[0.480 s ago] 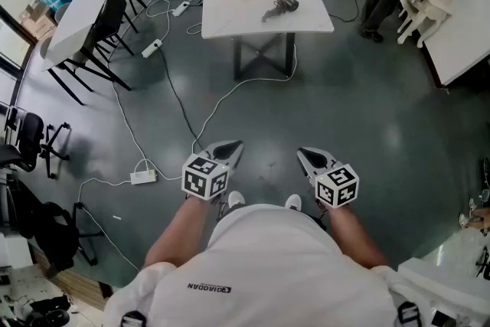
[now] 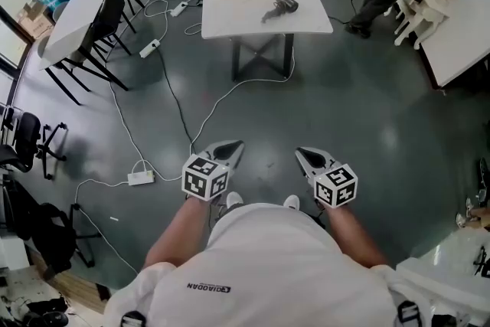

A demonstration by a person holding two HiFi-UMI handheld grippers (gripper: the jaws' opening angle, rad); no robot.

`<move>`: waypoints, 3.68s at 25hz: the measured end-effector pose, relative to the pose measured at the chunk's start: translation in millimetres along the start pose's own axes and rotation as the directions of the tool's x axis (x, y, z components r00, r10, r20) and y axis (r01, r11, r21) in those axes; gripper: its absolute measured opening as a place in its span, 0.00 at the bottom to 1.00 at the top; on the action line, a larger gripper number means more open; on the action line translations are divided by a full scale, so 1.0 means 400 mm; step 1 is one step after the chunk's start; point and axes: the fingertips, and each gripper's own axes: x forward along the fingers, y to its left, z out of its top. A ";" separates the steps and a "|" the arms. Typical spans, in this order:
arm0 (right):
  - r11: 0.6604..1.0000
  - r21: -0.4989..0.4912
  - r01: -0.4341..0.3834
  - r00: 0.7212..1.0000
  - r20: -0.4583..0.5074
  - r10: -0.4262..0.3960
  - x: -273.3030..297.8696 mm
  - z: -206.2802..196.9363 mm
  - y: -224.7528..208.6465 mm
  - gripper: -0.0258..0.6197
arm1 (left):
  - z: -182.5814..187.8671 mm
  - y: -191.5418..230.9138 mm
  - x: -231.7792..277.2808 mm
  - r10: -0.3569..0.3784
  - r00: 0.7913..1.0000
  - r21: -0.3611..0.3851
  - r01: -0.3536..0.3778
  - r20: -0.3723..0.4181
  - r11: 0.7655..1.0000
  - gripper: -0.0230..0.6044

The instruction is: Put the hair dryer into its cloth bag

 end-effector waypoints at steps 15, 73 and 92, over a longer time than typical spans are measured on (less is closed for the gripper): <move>0.999 -0.006 -0.032 0.999 -0.043 0.031 0.094 -0.036 0.128 0.07 | -0.051 0.107 -0.090 0.011 1.000 -0.023 -0.011 -0.008 1.000 0.08; 0.998 0.049 -0.041 0.999 -0.023 0.042 0.713 0.378 -0.545 0.07 | 0.451 0.658 0.499 0.060 0.993 -0.016 -0.062 -0.100 0.998 0.08; 0.991 0.083 0.105 0.992 -0.083 -0.098 1.104 0.614 -0.742 0.07 | 0.760 1.117 0.686 -0.033 0.997 0.019 0.035 -0.068 0.999 0.08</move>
